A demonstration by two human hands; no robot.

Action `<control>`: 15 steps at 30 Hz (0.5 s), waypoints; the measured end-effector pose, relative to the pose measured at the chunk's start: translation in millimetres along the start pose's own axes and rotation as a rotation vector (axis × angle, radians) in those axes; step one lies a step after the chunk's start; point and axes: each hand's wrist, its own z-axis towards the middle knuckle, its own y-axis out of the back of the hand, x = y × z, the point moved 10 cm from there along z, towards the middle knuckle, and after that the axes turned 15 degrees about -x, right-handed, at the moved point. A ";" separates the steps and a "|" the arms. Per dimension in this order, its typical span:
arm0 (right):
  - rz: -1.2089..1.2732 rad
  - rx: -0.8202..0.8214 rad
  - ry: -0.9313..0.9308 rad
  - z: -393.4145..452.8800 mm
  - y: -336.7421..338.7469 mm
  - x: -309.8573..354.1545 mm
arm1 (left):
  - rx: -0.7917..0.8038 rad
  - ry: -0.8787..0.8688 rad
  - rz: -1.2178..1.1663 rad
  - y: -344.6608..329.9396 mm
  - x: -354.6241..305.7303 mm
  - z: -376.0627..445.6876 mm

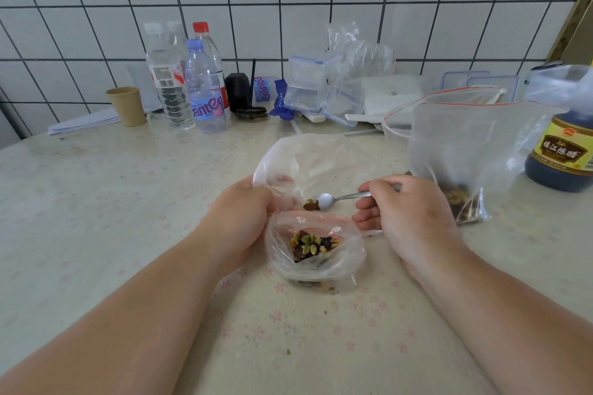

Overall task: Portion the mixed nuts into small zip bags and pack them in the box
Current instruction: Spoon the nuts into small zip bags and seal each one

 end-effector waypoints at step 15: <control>0.388 0.077 -0.488 -8.0 -18.0 -36.3 | 0.028 0.012 -0.022 0.0 5.0 4.4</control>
